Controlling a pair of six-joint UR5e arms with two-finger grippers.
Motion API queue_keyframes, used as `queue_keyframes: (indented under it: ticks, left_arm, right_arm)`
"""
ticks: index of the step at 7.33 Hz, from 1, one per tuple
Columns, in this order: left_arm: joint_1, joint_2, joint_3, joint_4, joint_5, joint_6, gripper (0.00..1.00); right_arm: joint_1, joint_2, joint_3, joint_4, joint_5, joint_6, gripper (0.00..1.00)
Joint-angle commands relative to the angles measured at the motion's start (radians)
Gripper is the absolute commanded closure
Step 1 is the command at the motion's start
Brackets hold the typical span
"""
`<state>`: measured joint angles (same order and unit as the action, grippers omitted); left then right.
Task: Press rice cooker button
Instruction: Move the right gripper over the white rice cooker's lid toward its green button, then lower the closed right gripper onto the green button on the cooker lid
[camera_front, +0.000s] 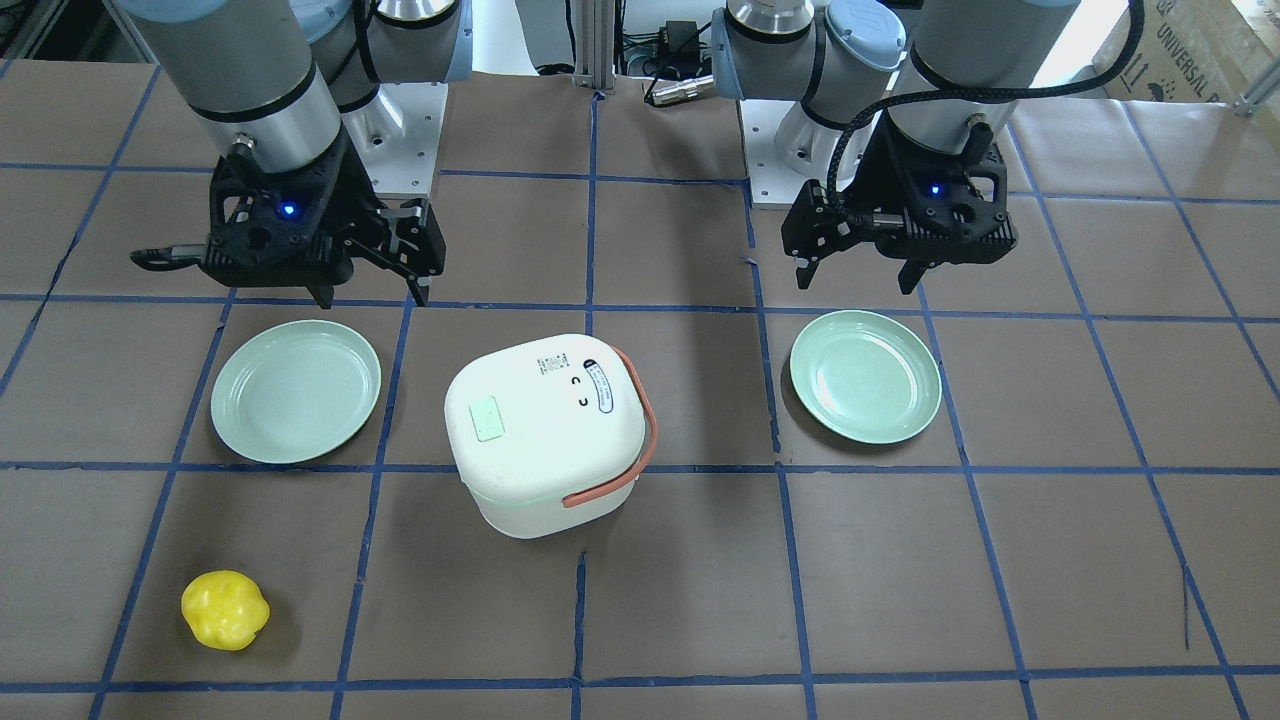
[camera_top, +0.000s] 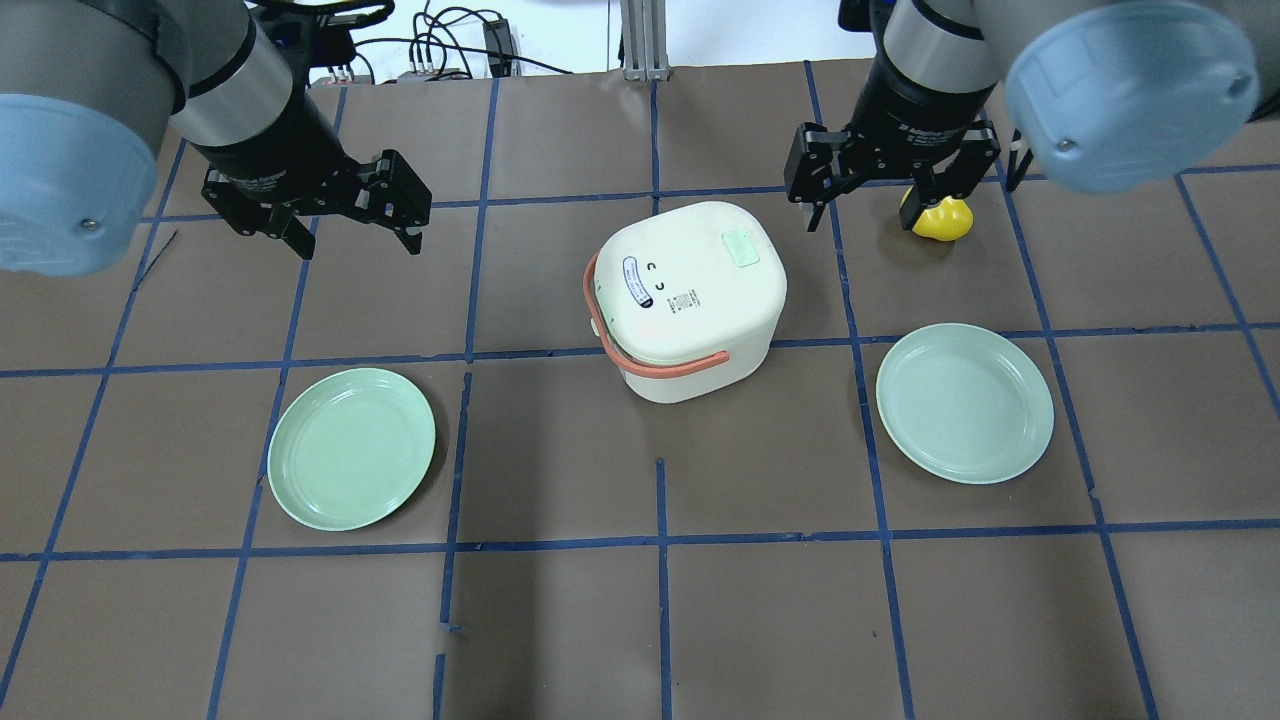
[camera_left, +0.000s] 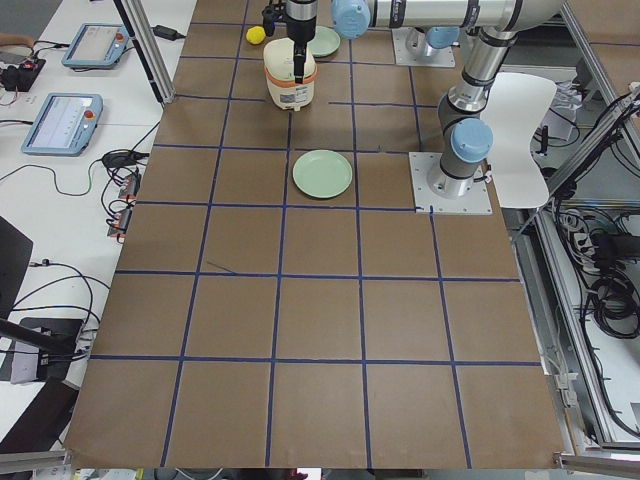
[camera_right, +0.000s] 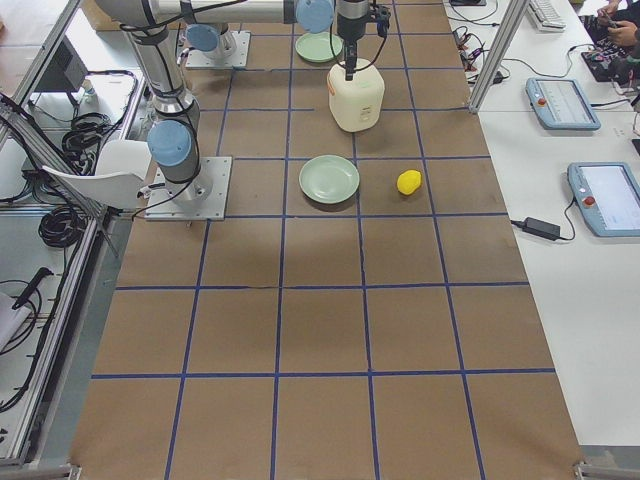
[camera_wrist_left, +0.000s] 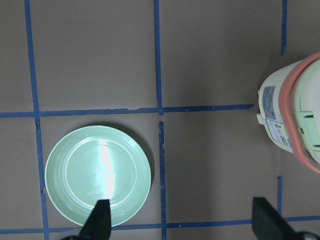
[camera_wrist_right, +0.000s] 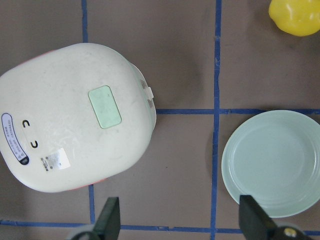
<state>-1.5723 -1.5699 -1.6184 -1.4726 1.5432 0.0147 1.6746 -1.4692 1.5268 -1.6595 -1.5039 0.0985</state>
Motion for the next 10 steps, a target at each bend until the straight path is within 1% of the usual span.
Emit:
queue_keyframes:
  ticks: [1, 2, 3, 4, 6, 7, 10]
  left_arm:
    - [0.000, 0.001, 0.000, 0.000, 0.000, 0.001, 0.00]
    - [0.000, 0.001, 0.000, 0.000, 0.000, -0.001, 0.00]
    - [0.000, 0.001, 0.000, 0.000, 0.000, 0.001, 0.00]
    - [0.000, 0.001, 0.000, 0.000, 0.000, 0.001, 0.00]
    - [0.000, -0.001, 0.000, 0.000, 0.000, -0.001, 0.00]
    - [0.000, 0.001, 0.000, 0.000, 0.000, 0.001, 0.00]
    - [0.000, -0.001, 0.000, 0.000, 0.000, 0.001, 0.00]
  right_arm:
    - [0.040, 0.100, -0.062, -0.009, 0.039, 0.046, 0.71]
    - [0.040, 0.130, -0.072, -0.010, 0.040, 0.046, 0.81]
    - [0.040, 0.132, -0.063, -0.008, 0.039, 0.046, 0.87]
    - [0.040, 0.132, -0.054, -0.008, 0.040, 0.046, 0.90]
    - [0.042, 0.173, -0.060, -0.017, 0.039, 0.044, 0.89]
    - [0.046, 0.187, -0.069, -0.054, 0.042, 0.044, 0.89]
    - [0.069, 0.213, -0.070, -0.086, 0.054, 0.043, 0.89]
